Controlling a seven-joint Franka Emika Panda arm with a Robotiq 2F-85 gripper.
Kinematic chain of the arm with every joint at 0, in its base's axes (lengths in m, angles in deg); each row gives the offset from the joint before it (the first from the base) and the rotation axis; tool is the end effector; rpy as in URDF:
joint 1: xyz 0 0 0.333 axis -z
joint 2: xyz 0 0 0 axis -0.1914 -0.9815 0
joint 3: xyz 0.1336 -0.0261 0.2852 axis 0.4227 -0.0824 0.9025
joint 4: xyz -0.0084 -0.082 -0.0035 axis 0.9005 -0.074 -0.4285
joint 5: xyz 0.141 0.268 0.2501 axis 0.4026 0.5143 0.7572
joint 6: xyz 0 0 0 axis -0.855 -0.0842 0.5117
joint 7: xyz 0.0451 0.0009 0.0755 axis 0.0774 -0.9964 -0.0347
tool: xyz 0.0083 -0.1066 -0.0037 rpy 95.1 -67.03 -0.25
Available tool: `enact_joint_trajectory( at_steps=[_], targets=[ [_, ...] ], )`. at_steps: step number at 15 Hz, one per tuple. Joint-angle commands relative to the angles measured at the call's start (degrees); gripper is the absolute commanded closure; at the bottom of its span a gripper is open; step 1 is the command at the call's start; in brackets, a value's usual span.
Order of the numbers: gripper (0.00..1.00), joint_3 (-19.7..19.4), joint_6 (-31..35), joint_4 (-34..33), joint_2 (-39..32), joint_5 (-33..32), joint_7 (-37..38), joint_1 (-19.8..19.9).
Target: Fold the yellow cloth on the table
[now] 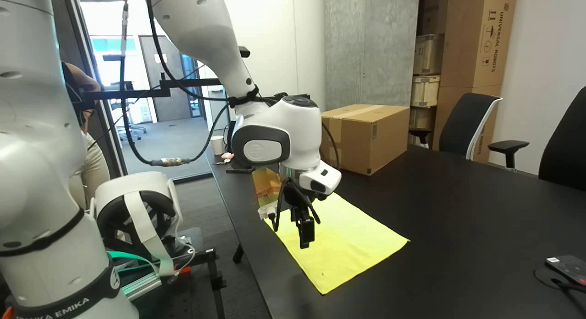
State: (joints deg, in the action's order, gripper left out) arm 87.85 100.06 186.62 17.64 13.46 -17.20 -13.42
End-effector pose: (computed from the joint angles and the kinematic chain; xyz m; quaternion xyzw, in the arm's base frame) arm 0.4268 0.0269 0.1999 -0.9949 0.0635 -0.0089 0.0782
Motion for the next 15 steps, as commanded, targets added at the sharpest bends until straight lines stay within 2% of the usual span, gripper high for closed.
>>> enact_joint_trajectory(
  at_steps=[1, 3, 7, 13, 14, 15],
  targets=[
    [0.0, 3.29, 3.83, -3.15, -5.79, 5.68, -7.15, 3.93],
    [0.0, 3.19, 5.68, -4.25, -8.74, 6.77, -9.93, 4.68],
    [0.0, 1.96, 8.05, -6.1, -13.19, 4.47, -11.21, 6.0],
    [0.0, -1.7, 11.54, -8.56, -18.19, 0.7, -10.46, 4.62],
    [0.0, 0.49, 12.3, -8.69, -18.62, -4.03, -7.04, 7.93],
    [0.0, 0.57, 12.76, -9.03, -19.06, -5.29, -6.72, 8.49]
  ],
)
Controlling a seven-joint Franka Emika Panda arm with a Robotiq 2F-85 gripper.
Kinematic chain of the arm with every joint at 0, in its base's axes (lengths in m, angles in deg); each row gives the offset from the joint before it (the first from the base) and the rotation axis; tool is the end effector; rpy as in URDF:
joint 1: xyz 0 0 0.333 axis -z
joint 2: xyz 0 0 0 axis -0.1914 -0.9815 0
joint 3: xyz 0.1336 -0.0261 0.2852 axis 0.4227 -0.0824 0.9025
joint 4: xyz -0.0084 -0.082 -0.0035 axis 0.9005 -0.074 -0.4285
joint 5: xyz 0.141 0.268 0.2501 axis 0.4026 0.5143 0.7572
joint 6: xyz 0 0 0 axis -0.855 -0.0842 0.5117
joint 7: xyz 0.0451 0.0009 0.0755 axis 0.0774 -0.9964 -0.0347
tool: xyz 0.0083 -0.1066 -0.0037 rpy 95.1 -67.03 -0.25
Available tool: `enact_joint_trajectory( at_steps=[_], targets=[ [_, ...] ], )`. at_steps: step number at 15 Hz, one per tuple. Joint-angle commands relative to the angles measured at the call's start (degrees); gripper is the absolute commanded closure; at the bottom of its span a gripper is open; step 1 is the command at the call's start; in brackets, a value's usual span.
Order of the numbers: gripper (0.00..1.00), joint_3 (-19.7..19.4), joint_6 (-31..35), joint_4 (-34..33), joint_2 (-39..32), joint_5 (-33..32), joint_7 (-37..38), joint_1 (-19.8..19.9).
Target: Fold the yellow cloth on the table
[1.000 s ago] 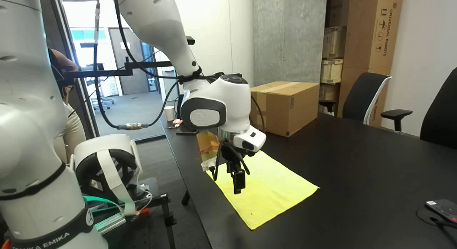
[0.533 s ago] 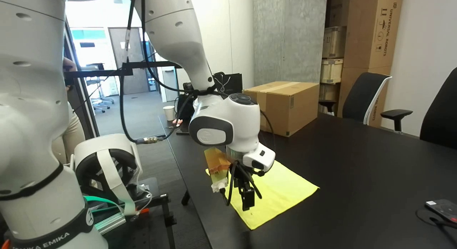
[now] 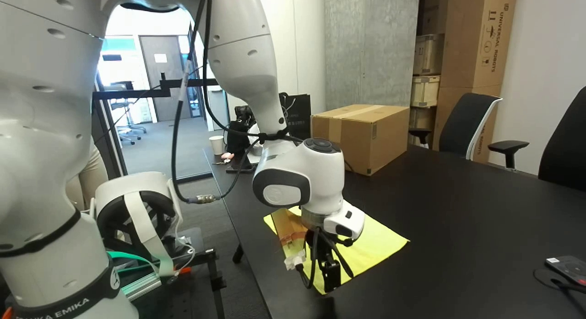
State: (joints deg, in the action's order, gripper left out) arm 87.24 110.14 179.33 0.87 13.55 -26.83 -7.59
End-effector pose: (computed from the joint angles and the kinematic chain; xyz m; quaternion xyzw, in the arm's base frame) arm 0.4509 -0.0289 0.1207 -0.9975 0.0484 -0.0190 0.0483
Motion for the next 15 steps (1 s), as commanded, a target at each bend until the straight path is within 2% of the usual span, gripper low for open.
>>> enact_joint_trajectory(
  at_steps=[1, 5, 11, 15],
  targets=[
    [0.0, 1.48, 3.06, -2.18, -2.81, -6.93, 3.66, 3.51],
    [0.0, 3.61, 3.54, -3.45, -4.37, -10.45, 4.6, 7.45],
    [0.0, 8.32, 3.59, -4.69, -6.57, -10.43, 4.1, 12.88],
    [0.0, 8.87, 3.13, -4.1, -6.81, -11.08, 4.53, 13.25]
  ],
)
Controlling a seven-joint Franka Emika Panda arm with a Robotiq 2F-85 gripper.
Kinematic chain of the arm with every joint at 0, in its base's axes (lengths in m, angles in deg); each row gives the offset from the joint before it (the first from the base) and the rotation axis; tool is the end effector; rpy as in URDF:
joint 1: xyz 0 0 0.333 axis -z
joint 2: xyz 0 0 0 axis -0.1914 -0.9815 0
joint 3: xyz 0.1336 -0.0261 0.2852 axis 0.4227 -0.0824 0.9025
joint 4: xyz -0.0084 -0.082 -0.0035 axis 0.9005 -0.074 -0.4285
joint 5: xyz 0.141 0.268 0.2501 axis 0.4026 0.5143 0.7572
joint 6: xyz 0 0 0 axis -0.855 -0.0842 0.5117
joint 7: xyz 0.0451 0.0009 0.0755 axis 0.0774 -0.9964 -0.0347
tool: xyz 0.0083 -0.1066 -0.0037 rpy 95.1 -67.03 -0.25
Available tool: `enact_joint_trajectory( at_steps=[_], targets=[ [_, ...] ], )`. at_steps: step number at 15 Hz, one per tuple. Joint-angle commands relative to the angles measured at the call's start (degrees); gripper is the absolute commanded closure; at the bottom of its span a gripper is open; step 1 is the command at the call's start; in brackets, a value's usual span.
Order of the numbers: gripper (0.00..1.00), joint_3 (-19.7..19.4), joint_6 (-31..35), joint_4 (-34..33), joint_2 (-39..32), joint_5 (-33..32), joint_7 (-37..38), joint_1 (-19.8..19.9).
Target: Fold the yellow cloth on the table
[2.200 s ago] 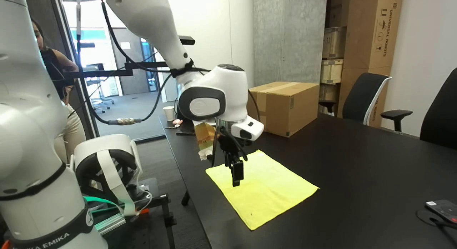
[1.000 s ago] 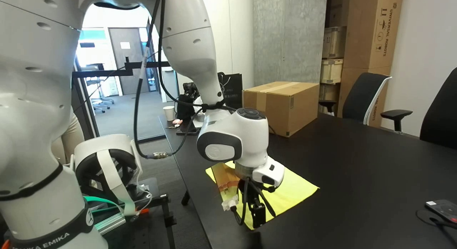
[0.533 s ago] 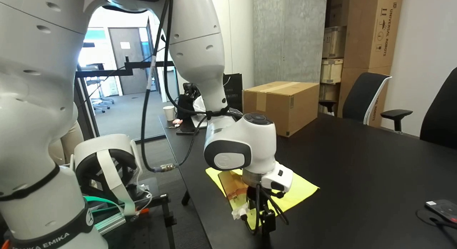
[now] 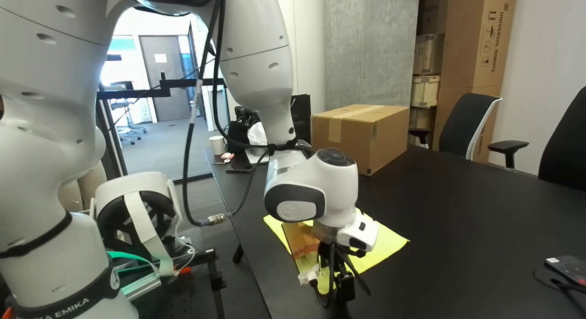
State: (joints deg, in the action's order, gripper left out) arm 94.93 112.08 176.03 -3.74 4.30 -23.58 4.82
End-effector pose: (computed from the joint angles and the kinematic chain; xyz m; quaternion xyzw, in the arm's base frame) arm 0.4659 -0.0511 0.1045 -0.9964 0.0493 -0.0284 0.0623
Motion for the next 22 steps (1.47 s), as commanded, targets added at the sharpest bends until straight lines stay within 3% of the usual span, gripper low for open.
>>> enact_joint_trajectory(
  at_steps=[1, 12, 13, 14, 15, 22],
  targets=[
    [0.0, 0.83, 1.23, -0.65, -2.28, -2.16, 1.58, 0.38],
    [0.02, -0.68, 0.26, 0.58, -0.55, -5.38, 4.27, -3.6],
    [0.1, -1.06, 0.31, 0.56, -0.62, -5.53, 4.69, -4.19],
    [0.26, -1.51, -0.1, 0.65, -0.33, -5.71, 5.18, -4.77],
    [0.3, -1.63, -0.16, 0.68, -0.25, -5.81, 5.39, -5.03],
    [0.84, -4.47, -2.05, 1.31, 2.19, -7.27, 8.39, -8.24]
  ],
)
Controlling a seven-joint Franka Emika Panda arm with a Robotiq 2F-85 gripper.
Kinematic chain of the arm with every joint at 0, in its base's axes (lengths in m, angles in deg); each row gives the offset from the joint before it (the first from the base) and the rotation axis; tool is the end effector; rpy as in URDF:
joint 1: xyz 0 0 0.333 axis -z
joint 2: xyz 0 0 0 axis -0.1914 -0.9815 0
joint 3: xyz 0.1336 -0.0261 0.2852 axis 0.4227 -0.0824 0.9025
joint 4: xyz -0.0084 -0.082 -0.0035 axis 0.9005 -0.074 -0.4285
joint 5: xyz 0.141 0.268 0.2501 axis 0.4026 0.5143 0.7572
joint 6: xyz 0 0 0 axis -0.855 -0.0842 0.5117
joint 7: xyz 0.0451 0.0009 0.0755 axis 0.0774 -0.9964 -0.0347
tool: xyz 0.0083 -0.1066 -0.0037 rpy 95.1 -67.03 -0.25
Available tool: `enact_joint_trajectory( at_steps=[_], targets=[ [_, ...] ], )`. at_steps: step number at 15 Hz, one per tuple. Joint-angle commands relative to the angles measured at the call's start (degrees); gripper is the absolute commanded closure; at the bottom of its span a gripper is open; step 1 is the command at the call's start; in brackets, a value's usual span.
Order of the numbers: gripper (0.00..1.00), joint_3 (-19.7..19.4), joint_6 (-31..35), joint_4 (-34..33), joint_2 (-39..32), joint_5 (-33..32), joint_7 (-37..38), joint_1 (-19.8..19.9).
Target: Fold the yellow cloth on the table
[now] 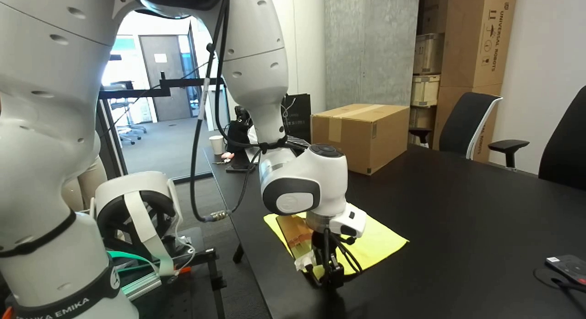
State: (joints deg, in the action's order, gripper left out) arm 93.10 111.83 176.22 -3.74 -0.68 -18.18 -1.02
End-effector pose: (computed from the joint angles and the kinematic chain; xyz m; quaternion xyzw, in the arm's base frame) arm 0.4673 -0.0138 0.1030 -0.9984 0.0163 -0.0192 0.0500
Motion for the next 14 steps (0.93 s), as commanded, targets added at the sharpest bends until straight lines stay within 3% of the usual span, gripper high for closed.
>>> enact_joint_trajectory(
  at_steps=[1, 4, 6, 11, 14],
  targets=[
    [0.9, -3.54, -2.08, 1.27, 2.69, -2.93, 3.29, -3.13],
    [0.97, -6.69, -5.03, 1.4, 5.34, -5.19, 4.88, -5.7],
    [0.92, -8.08, -6.63, 1.08, 6.76, -6.45, 5.84, -7.0],
    [0.93, -8.1, -9.49, -1.47, 10.06, -7.41, 5.83, -7.56],
    [0.93, -7.58, -12.45, -6.6, 9.04, -7.41, 6.18, -8.17]
  ],
)
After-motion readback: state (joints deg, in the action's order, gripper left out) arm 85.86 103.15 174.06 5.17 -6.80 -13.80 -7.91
